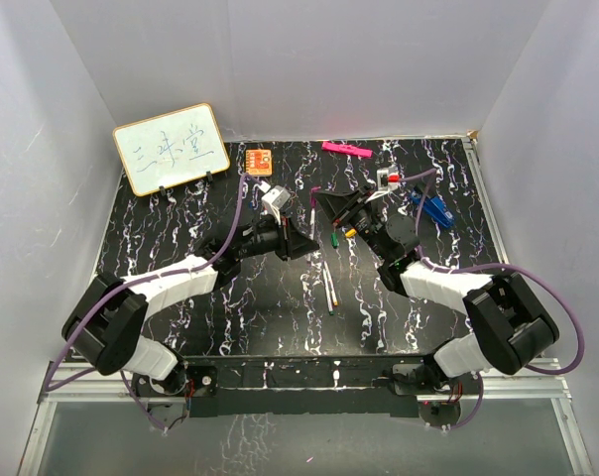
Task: Insert the pens into the pen caps
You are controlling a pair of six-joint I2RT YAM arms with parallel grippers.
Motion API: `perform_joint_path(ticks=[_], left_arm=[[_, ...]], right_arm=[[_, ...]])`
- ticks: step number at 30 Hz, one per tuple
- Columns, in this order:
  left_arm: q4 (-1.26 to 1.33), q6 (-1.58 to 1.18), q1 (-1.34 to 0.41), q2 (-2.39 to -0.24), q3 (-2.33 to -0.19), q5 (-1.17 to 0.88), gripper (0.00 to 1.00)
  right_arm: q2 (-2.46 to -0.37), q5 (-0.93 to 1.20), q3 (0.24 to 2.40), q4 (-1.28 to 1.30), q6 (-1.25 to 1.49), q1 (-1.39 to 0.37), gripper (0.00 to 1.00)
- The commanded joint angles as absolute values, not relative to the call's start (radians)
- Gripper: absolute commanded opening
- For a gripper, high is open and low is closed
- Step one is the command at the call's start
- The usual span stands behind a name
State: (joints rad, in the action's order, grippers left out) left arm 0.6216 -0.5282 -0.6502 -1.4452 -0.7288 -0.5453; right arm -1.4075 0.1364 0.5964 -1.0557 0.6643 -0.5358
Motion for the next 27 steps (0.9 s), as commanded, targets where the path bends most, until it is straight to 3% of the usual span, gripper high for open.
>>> perform_joint_path(ticks=[1, 27], left_arm=[[0.669, -0.503, -0.653, -1.392, -0.717, -0.535, 0.00], [0.656, -0.500, -0.655, -1.425, -0.709, -0.537, 0.00]], right_arm=[[-1.407, 0.118, 0.597, -1.118, 0.662, -0.541, 0.00], [-1.404, 0.113, 0.592, -1.139, 0.717, -0.546, 0.00]])
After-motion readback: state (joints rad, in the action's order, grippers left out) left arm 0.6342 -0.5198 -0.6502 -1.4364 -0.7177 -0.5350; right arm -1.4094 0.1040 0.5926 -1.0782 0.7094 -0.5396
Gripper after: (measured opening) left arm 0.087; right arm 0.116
